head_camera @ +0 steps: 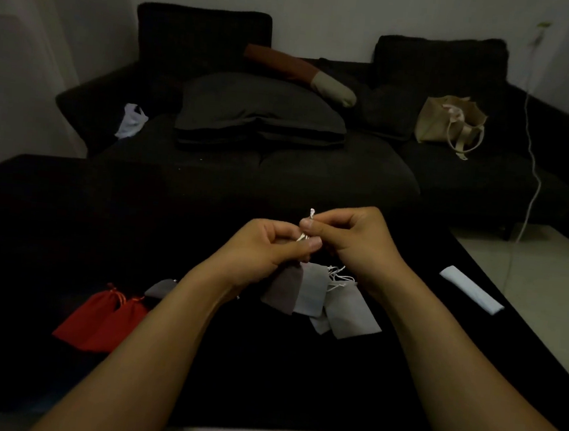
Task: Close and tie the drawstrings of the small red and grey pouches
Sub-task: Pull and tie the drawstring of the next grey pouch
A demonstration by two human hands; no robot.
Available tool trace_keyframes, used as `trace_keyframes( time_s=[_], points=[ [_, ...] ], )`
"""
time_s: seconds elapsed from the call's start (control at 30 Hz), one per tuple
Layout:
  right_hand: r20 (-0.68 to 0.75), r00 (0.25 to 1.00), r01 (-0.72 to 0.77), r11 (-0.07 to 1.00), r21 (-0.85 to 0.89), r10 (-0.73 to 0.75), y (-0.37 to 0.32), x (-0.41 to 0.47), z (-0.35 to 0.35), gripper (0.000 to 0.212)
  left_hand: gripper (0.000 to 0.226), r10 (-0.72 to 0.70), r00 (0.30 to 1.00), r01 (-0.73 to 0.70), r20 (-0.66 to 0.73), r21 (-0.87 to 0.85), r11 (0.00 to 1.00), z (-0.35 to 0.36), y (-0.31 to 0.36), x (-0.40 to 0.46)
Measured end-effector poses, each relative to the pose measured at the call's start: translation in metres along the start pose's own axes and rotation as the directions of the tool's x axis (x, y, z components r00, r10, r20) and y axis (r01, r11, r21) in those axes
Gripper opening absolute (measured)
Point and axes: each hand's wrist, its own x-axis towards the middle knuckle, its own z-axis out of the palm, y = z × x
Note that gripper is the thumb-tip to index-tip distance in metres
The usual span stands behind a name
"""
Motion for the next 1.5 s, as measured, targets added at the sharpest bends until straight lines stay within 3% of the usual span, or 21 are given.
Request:
trace_keyframes(
  time_s=[0.1,0.27,0.47,0.57,0.7,0.87,1.03,1.17,1.33,1.47,1.5],
  points=[
    [0.013,0.999,-0.046,0.999,-0.015,0.046,0.001,0.000,0.002,0.012,0.022,-0.007,1.000,0.009,-0.031,0.055,0.998,0.002,0.000,0.000],
    [0.073,0.979,-0.199,0.972,0.126,0.191,0.002,0.004,0.000,0.018,0.043,-0.030,0.995,0.021,-0.096,-0.091,0.996,0.003,0.000,0.003],
    [-0.037,0.993,-0.108,0.993,0.054,0.110,-0.001,0.002,0.000,0.021,0.031,-0.076,0.972,0.040,-0.221,-0.165,0.986,0.002,-0.005,0.009],
    [-0.078,0.993,-0.087,0.995,0.045,0.090,-0.002,0.002,-0.001,0.016,0.019,-0.101,0.965,0.031,-0.240,-0.280,0.959,0.002,-0.004,0.010],
    [-0.031,0.994,-0.100,0.992,0.083,0.102,0.001,0.000,0.004,0.019,0.014,-0.106,0.966,-0.004,-0.235,-0.426,0.905,0.004,-0.002,0.008],
    [-0.009,0.995,-0.098,0.994,0.047,0.098,0.005,0.003,0.001,0.035,0.011,-0.021,0.979,-0.057,-0.202,-0.376,0.925,-0.001,0.000,0.005],
    [0.231,0.958,-0.159,0.985,-0.061,0.169,0.006,0.002,-0.007,0.022,0.011,0.028,0.990,-0.065,-0.139,-0.273,0.960,-0.008,0.001,0.002],
    [0.194,0.961,-0.187,0.980,-0.068,0.196,0.007,0.002,-0.009,0.033,0.014,0.063,0.985,-0.085,-0.163,-0.131,0.988,-0.011,0.000,0.001],
    [0.234,0.935,-0.282,0.958,0.043,0.265,0.007,0.003,-0.009,0.024,0.015,0.116,0.978,-0.124,-0.172,-0.035,0.992,-0.012,0.003,-0.001],
    [0.230,0.912,-0.372,0.922,0.106,0.341,0.004,0.004,-0.012,0.003,0.014,0.130,0.966,-0.140,-0.224,-0.027,0.990,-0.005,0.004,0.000],
    [0.220,0.909,-0.380,0.920,0.093,0.353,0.004,0.005,-0.013,0.008,0.014,0.135,0.964,-0.144,-0.228,-0.023,0.989,-0.004,0.004,0.000]
  ],
)
